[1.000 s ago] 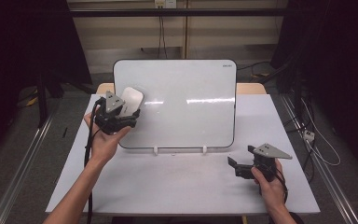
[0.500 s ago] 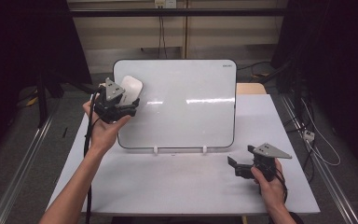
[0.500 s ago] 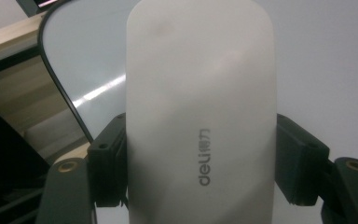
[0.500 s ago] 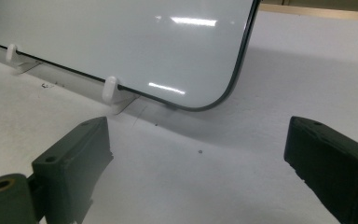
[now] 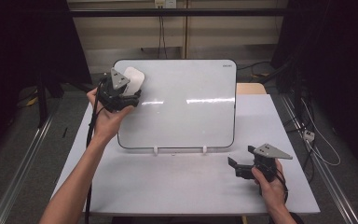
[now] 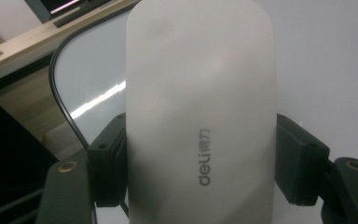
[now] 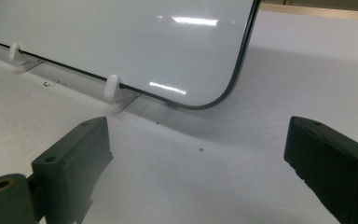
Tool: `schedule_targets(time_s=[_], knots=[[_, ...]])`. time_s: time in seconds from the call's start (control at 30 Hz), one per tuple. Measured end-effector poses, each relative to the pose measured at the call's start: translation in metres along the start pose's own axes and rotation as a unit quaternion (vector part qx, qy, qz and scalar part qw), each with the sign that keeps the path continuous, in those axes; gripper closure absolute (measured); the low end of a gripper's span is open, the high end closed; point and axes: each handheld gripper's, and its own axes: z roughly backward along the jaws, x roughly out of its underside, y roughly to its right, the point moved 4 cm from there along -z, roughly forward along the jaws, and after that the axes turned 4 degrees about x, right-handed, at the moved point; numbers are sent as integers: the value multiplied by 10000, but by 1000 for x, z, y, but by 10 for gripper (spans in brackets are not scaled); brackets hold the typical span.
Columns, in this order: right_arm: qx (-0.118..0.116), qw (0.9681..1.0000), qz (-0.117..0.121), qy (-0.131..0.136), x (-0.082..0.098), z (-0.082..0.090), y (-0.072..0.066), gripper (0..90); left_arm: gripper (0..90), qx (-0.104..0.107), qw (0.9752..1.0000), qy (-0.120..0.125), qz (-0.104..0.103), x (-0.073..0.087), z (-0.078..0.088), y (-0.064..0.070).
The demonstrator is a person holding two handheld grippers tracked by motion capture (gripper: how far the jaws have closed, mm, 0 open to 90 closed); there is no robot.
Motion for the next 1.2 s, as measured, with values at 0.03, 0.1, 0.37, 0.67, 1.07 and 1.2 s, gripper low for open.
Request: schedule_targets(time_s=[0.03, 0.1, 0.37, 0.67, 1.07, 1.2], knots=[[-2, 10000, -1, 0, 0, 0, 0, 73, 310, -11, 10000, -9, -2, -1, -1, 0], [0, 10000, 13, 10, 0, 0, 0, 72, 310, -33, 10000, -1, 24, -3, -4, -1], [-8, 10000, 1, 1, 0, 0, 0, 72, 310, 69, 9996, -161, 227, 3, -19, -7], [-11, 10000, 12, 2, 0, 0, 0, 72, 306, -132, 9997, -187, 54, 3, -23, -4], [-39, 10000, 40, 12, 0, -1, 0, 72, 189, -58, 9998, -85, 142, 2, -24, -4], [-47, 10000, 42, 18, 0, -2, 1, 71, 104, -95, 9997, 54, 234, 1, -24, -5]])
